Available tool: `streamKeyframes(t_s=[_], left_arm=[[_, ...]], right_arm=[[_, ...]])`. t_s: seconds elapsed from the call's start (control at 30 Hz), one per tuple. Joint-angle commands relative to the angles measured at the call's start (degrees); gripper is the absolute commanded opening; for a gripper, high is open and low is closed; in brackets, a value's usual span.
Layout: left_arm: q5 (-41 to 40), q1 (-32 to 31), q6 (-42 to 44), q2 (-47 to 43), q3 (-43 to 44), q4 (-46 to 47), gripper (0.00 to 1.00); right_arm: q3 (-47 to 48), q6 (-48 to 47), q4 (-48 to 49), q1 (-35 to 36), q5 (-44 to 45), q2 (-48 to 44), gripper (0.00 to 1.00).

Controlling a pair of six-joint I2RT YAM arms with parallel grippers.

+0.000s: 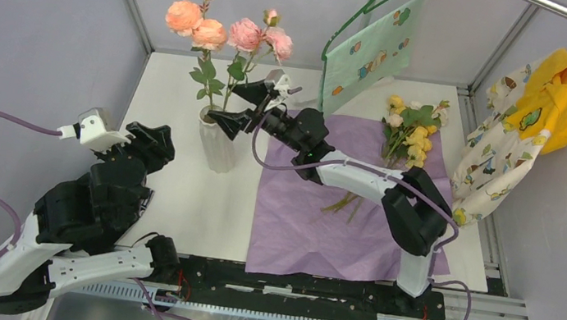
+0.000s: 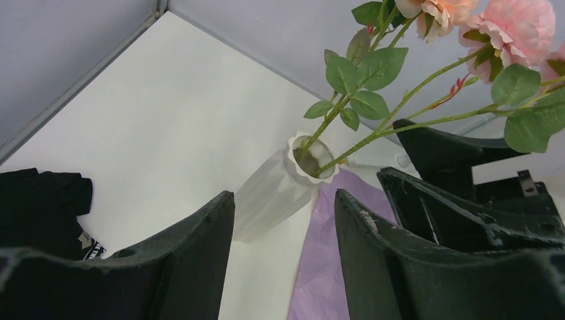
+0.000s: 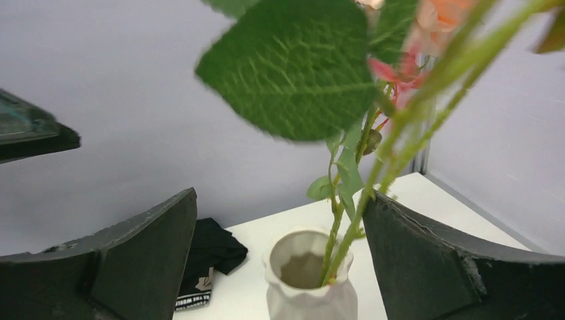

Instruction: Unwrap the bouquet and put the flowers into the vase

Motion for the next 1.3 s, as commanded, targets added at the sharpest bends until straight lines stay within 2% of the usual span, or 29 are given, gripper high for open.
streamKeyframes(t_s=[0.0,0.23,0.3,0.5,0.57,0.63,0.7,0.77,0.87,0.93,1.1,1.27], left_arm=[[-1.3,0.1,-0.3,0.1,1.0,1.8,0.63],[-1.1,0.1,-0.4,-0.4,0.7,1.8,0.63],[-0.8,0.1,-0.4,-0.3,0.8,1.9,0.63],[-0.4,0.1,-0.3,0.1,0.8,2.1,0.63],[0.0,0.1,0.1,0.3,0.8,2.8,0.63],[0.6,0.1,0.7,0.5,0.8,3.6,0.63],[1.0,0.1,1.0,0.7,0.9,4.2,0.62],[1.2,0.1,1.3,0.9,1.1,4.5,0.62],[1.5,0.1,1.7,1.2,1.5,4.8,0.62],[1.9,0.1,2.1,1.2,1.5,5.1,0.62],[2.2,0.1,3.0,1.3,1.4,5.8,0.62],[2.2,0.1,3.4,1.6,1.4,6.1,0.62]], right_arm=[[-7.0,-0.9,3.3,0.2,3.6,-9.7,0.98],[-22.8,-6.8,0.6,0.2,11.5,-24.6,0.98],[-24.7,-10.5,-7.2,0.2,16.6,-28.8,0.98],[-24.8,-17.2,-32.0,-0.5,41.0,-37.2,0.98],[-24.7,-15.9,-37.6,-2.5,47.9,-38.2,0.98],[-24.6,-9.6,-44.0,-6.7,51.0,-38.2,0.98],[-25.1,-3.4,-48.8,-11.8,50.7,-37.5,0.98],[-25.6,0.5,-51.6,-17.3,46.7,-35.7,0.98],[-25.8,3.0,-53.4,-22.8,42.9,-31.4,0.98],[-25.4,4.2,-54.6,-25.8,41.3,-28.6,0.93],[-25.1,5.4,-54.8,-29.7,40.0,-23.4,0.79],[-22.6,6.3,-55.4,-33.0,38.2,-17.8,0.57]])
